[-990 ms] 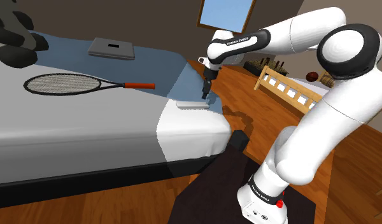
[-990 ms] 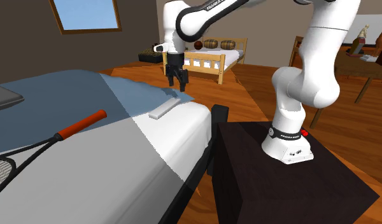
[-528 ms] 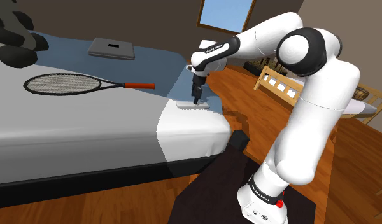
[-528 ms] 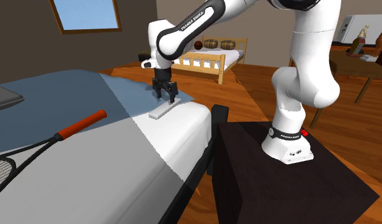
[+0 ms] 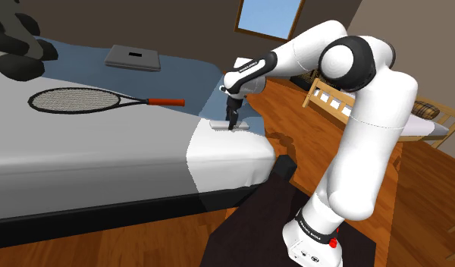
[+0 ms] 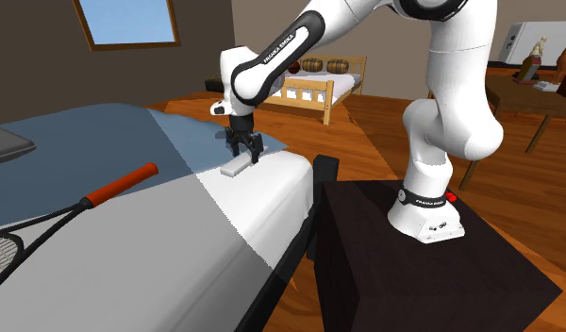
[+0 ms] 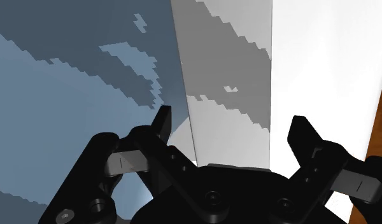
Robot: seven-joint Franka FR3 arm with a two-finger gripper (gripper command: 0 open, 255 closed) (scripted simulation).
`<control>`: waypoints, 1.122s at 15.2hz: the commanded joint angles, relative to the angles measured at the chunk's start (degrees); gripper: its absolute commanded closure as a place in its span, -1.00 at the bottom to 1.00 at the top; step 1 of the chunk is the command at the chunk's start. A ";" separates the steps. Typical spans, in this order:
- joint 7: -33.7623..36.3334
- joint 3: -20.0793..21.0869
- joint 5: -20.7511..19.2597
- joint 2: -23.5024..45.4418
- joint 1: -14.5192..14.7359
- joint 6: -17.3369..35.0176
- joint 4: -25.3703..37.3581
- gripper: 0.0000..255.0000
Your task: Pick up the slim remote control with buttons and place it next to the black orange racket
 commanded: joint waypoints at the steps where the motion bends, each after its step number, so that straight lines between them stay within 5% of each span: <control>1: -0.06 0.04 0.12 0.19 -0.02 0.20 0.00 -1.00; 6: -0.06 0.04 0.12 0.19 -0.02 0.19 0.00 -1.00; 7: -0.06 0.04 0.12 0.19 -0.02 0.19 0.00 1.00; 17: 0.16 -0.05 -0.20 -0.30 0.06 -0.47 0.24 1.00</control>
